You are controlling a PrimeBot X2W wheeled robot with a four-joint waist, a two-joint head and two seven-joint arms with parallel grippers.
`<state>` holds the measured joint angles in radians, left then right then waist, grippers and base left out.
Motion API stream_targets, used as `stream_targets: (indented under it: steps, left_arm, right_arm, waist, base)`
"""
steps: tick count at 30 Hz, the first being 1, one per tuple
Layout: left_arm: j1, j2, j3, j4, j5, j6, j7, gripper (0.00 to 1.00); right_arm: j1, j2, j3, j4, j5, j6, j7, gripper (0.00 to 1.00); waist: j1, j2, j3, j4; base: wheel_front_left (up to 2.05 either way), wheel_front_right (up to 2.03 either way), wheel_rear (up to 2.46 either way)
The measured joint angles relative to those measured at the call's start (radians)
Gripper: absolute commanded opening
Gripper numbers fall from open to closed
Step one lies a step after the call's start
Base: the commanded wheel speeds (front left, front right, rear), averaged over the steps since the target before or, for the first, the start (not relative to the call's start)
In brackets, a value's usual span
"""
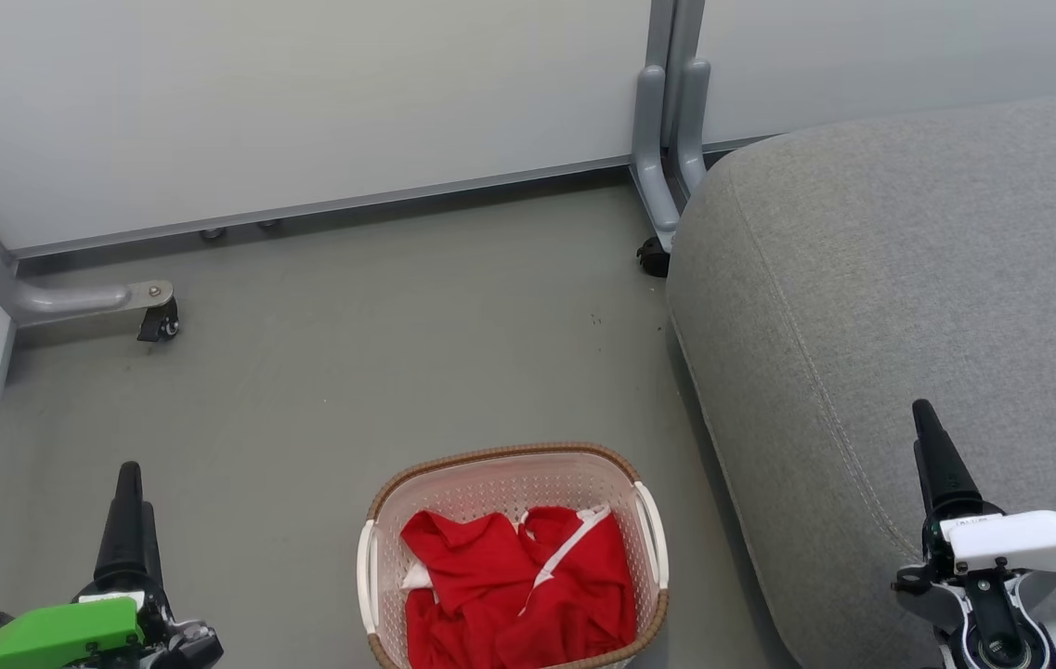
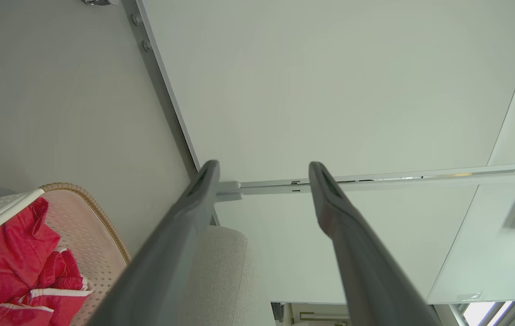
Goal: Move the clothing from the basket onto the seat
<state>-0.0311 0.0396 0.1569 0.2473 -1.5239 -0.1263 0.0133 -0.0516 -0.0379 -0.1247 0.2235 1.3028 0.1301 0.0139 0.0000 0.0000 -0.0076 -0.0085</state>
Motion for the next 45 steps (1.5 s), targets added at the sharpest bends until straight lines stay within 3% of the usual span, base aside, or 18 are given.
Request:
stream_targets:
  steps: [6, 15, 23, 35, 45]
  left_arm:
    - [0.000, 0.000, 0.017, -0.038, 0.071, 0.000, -0.024, 1.00]
    - [0.002, 0.001, 0.014, -0.133, 0.294, 0.000, -0.058, 1.00]
    - [0.021, 0.001, -0.027, -0.193, 0.475, 0.001, -0.086, 1.00]
    - [0.045, 0.002, -0.164, -0.244, 0.742, 0.093, -0.122, 1.00]
    - [0.062, 0.003, -0.249, -0.188, 0.934, 0.110, -0.148, 1.00]
  right_arm:
    - [-0.001, 0.000, 0.011, -0.056, -0.162, 0.000, -0.024, 1.00]
    - [-0.007, -0.002, 0.064, -0.146, -0.421, 0.000, -0.056, 1.00]
    - [-0.007, -0.014, 0.111, -0.176, -0.577, 0.000, -0.083, 1.00]
    - [-0.004, -0.036, 0.174, -0.182, -0.775, 0.000, -0.122, 1.00]
    - [0.001, -0.037, 0.196, -0.176, -0.917, 0.000, -0.148, 1.00]
  waist:
    - [0.0000, 0.0000, 0.001, 0.000]
    - [0.0000, 0.0000, 0.003, 0.000]
    - [0.0000, 0.0000, 0.002, -0.004]
    - [0.0000, 0.0000, -0.003, -0.009]
    - [0.0000, 0.0000, -0.008, -0.016]
  base:
    - [0.00, 0.00, 0.00]
    - [0.00, 0.00, 0.00]
    - [0.00, 0.00, 0.00]
    - [0.00, 0.00, 0.00]
    - [0.00, 0.00, 0.00]
